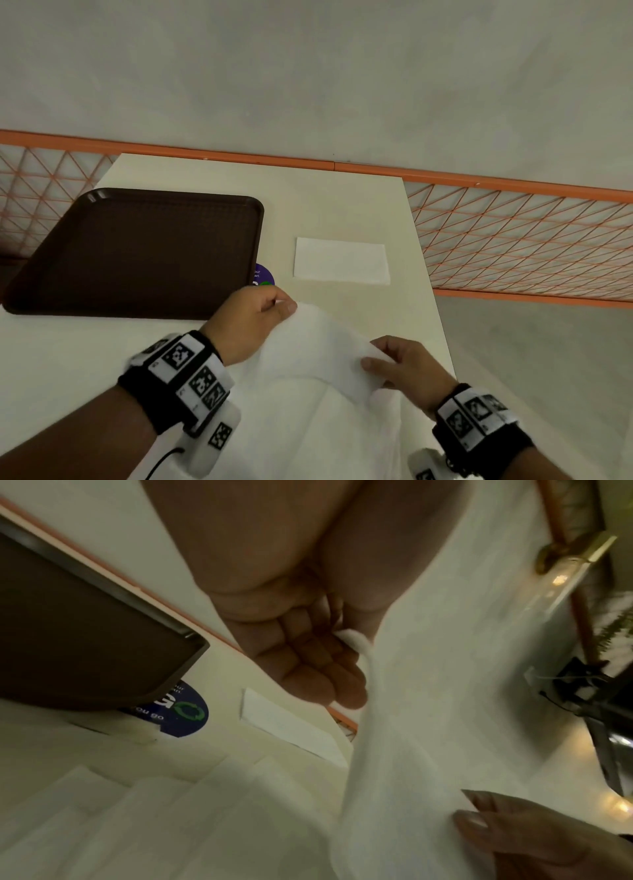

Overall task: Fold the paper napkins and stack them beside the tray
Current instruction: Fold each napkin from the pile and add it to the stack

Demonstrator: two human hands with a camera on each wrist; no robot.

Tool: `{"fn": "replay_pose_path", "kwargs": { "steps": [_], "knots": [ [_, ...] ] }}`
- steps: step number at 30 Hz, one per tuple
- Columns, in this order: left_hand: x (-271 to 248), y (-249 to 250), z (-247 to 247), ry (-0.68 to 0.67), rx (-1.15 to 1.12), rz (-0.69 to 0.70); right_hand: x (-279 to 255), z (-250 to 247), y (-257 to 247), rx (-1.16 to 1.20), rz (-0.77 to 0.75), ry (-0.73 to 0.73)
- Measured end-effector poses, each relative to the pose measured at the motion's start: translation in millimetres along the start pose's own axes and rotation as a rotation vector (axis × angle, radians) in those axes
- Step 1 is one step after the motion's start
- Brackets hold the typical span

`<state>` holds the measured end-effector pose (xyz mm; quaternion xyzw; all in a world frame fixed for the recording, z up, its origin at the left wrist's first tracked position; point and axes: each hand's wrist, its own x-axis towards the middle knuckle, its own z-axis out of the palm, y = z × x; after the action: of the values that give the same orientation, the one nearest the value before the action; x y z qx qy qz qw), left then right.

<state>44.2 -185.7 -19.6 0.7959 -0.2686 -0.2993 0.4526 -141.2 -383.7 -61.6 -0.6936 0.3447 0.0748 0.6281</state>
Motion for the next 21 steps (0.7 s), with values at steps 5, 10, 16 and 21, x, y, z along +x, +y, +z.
{"fn": "replay_pose_path", "kwargs": {
  "steps": [5,10,16,21],
  "knots": [
    [57,-10,4,0.092,-0.041,-0.113,33,-31,-31,0.165,0.058,0.093],
    [112,-10,16,0.078,0.044,-0.144,94,-61,-48,0.023,0.003,0.34],
    [170,-14,19,0.135,0.165,-0.15,156,-82,-62,-0.255,-0.019,0.471],
    [202,-13,26,0.209,0.357,-0.156,191,-85,-60,-0.371,0.015,0.501]
  ]
}}
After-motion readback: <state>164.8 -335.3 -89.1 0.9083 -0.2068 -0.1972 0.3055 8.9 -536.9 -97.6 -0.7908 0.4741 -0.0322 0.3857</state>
